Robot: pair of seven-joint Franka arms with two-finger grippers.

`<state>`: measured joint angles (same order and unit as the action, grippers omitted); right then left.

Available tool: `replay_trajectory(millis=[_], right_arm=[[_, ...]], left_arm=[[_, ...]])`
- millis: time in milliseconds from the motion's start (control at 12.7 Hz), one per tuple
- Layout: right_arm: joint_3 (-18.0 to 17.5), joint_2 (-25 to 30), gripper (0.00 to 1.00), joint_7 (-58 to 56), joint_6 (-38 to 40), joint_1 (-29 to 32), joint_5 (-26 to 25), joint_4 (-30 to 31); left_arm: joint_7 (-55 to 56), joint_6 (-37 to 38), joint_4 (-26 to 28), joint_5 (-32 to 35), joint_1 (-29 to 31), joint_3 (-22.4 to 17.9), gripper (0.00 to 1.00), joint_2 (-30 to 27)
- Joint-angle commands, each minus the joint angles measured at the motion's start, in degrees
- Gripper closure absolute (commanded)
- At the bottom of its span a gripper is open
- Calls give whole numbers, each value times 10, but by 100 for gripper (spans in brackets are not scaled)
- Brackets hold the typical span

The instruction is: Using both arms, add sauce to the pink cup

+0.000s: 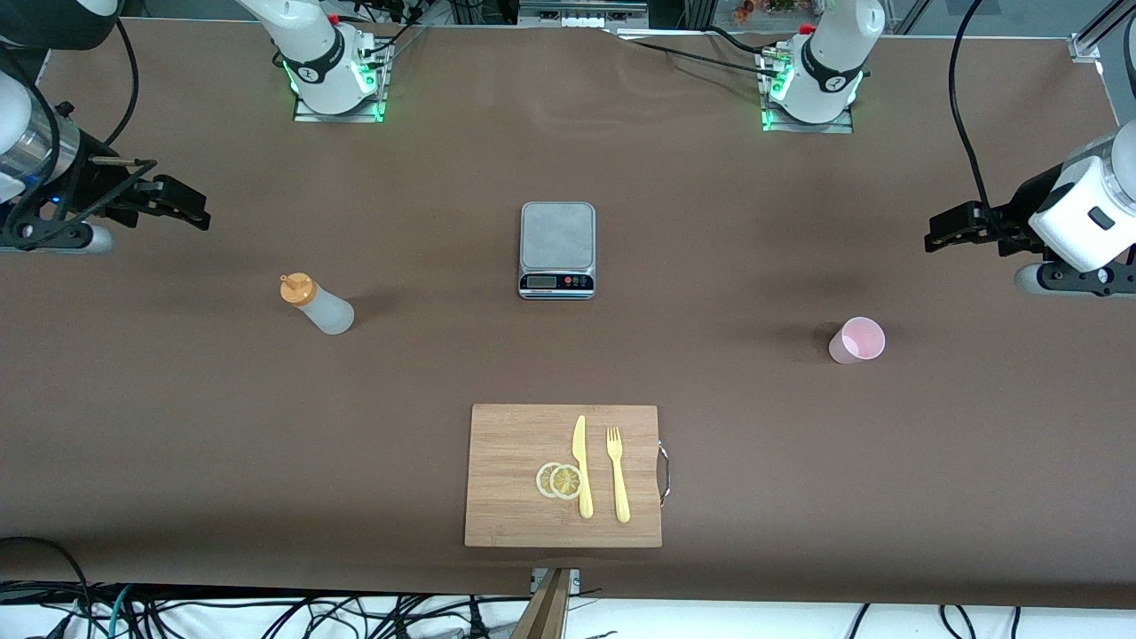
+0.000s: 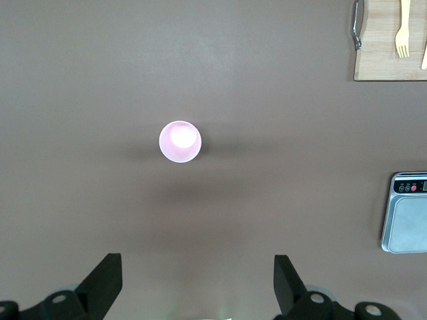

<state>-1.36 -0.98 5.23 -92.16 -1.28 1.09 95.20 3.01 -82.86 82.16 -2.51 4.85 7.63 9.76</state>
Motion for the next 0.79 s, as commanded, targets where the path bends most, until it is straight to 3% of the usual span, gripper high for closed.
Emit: replay_trajectory(millis=[0,472,708], right_arm=[[17,-29,0,-3,10,8,2,-60],[36,-27,0,9,16,11,-2,-66],[32,-25,0,7,19,7,-4,-66]], left_arm=[[3,15,-21,0,-1,0,0,11],[-5,14,-8,3,7,-2,0,12],[-64,-8,43,6,18,-6,0,14]])
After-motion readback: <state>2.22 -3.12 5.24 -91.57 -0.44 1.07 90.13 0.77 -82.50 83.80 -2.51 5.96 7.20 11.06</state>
